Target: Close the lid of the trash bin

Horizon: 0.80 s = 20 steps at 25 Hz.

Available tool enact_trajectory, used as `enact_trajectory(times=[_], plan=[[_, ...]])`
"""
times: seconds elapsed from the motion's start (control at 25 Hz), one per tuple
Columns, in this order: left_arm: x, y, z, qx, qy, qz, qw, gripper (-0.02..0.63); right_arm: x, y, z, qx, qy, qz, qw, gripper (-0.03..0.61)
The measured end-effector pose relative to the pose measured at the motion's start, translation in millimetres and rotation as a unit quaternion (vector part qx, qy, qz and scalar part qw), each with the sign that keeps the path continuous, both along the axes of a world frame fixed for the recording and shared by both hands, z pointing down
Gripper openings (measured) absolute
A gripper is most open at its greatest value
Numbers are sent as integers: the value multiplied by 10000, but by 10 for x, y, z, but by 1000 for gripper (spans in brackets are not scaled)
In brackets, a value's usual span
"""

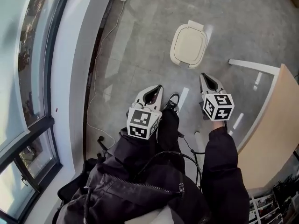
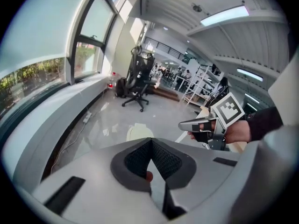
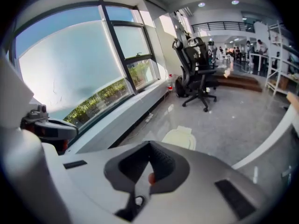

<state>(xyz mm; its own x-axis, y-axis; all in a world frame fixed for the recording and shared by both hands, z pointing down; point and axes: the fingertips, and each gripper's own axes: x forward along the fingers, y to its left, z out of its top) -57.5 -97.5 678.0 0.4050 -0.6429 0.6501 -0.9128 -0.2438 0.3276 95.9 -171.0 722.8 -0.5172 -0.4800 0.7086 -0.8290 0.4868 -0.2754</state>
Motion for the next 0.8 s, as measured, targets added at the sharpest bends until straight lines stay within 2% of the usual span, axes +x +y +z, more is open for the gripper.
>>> enact_trajectory(times=[0.24, 0.36, 0.52, 0.8], plan=[[351, -178, -1149, 634, 212, 264, 9974, -5, 102, 198, -1481, 714, -478, 530, 9949, 6], [439, -257, -1831, 1064, 328, 289, 9934, -5, 177, 290, -2278, 1298, -602, 735, 9870, 6], [500, -332, -2687, 1726, 377, 420, 9834, -5, 251, 419, -3194, 2158, -602, 957, 9699, 6], [658, -101, -3646, 2347, 349, 660, 9692, -5, 363, 781, -4215, 2934, -260, 1003, 9504, 6]])
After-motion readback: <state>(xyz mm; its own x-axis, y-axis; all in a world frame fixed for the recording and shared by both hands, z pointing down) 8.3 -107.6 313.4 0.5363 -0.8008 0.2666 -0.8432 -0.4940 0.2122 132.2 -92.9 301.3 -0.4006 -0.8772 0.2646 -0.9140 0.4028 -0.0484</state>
